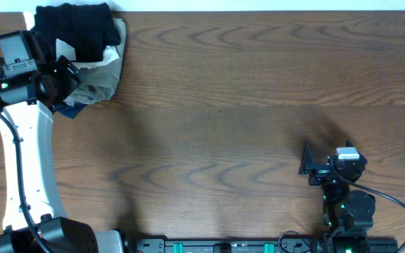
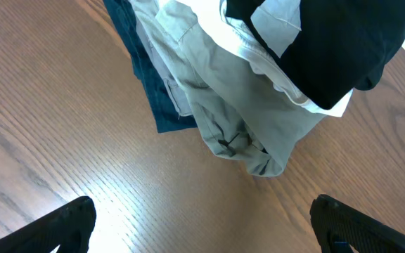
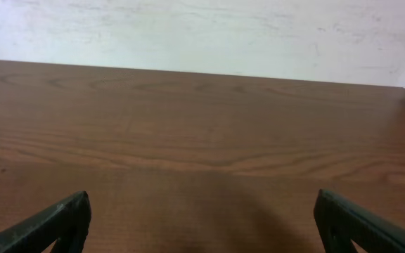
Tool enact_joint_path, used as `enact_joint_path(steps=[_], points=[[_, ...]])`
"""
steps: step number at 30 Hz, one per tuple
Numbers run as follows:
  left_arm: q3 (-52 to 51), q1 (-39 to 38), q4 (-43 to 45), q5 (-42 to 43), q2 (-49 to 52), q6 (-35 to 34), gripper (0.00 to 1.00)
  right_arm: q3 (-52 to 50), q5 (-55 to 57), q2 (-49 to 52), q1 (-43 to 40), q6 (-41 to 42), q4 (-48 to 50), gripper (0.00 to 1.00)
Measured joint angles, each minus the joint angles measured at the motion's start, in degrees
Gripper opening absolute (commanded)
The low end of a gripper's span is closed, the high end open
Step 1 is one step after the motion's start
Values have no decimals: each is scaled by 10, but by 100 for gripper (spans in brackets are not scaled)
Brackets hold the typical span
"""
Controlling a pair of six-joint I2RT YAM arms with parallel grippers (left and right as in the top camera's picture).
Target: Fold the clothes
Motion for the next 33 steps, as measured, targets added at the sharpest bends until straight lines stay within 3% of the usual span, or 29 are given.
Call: enact_joint_path(steps=[22, 28, 33], points=[[-13, 0, 18, 0, -23, 4, 98, 0, 0, 0, 0, 0, 0, 99], [-169, -27, 221, 1, -160, 11, 98, 0, 0, 0, 0, 0, 0, 99], [-343, -69, 382, 23, -283, 78, 98, 0, 1, 1, 0, 0, 0, 99]])
